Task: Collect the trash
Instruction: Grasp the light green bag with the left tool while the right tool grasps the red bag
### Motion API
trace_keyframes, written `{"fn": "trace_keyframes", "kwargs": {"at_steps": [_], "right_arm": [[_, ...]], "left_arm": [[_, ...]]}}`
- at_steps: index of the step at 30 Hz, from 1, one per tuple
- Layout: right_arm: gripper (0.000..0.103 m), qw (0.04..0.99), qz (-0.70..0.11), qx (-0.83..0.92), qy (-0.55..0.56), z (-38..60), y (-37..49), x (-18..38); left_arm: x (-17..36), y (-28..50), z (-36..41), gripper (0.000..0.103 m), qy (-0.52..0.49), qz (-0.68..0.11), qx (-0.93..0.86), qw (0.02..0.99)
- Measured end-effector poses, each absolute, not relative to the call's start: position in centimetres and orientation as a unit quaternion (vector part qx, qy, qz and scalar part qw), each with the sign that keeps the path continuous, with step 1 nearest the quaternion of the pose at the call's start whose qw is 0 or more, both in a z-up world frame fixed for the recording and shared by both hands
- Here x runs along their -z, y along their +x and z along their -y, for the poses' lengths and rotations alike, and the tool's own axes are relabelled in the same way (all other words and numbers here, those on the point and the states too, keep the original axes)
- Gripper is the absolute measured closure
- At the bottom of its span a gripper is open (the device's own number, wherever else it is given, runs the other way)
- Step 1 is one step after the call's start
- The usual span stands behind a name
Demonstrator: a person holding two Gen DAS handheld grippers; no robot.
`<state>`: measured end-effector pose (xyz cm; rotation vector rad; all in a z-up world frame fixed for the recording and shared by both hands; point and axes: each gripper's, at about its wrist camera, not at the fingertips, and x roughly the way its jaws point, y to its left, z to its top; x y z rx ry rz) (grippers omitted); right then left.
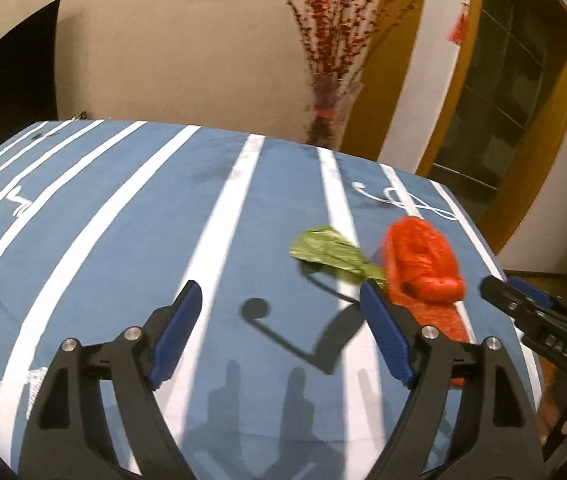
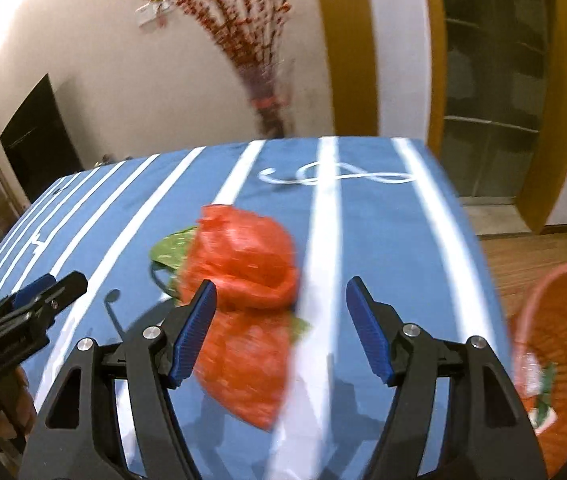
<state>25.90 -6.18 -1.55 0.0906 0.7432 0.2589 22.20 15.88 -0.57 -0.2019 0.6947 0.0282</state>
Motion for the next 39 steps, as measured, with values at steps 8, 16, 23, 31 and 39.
{"fn": "trace_keyframes", "kwargs": {"at_steps": [8,16,23,31,39], "right_arm": [[0.037,0.911,-0.394,-0.118,0.015,2.5,28.1,3.5],[0.065,0.907,-0.405,-0.108,0.031,4.6,28.1,4.2],[0.071,0.914,-0.394,-0.075,0.060,9.1,27.1,3.9],[0.071,0.919,-0.384,-0.023,0.085,15.0,25.2,3.9],[0.071,0.920,-0.377,-0.018,0.104,17.6,24.1,3.6]], "left_arm": [[1.6,21.7,-18.4,0.023,-0.123,-0.355,-0.014,0.927],[2.1,22.3,-18.3,0.023,-0.129,-0.362,0.000,0.923],[2.6,23.7,-15.3,0.023,-0.129,-0.381,0.036,0.915],[3.4,26.4,-9.9,0.034,-0.120,-0.407,0.067,0.903],[4.9,29.1,-7.4,0.075,-0.106,-0.432,0.046,0.894]]}}
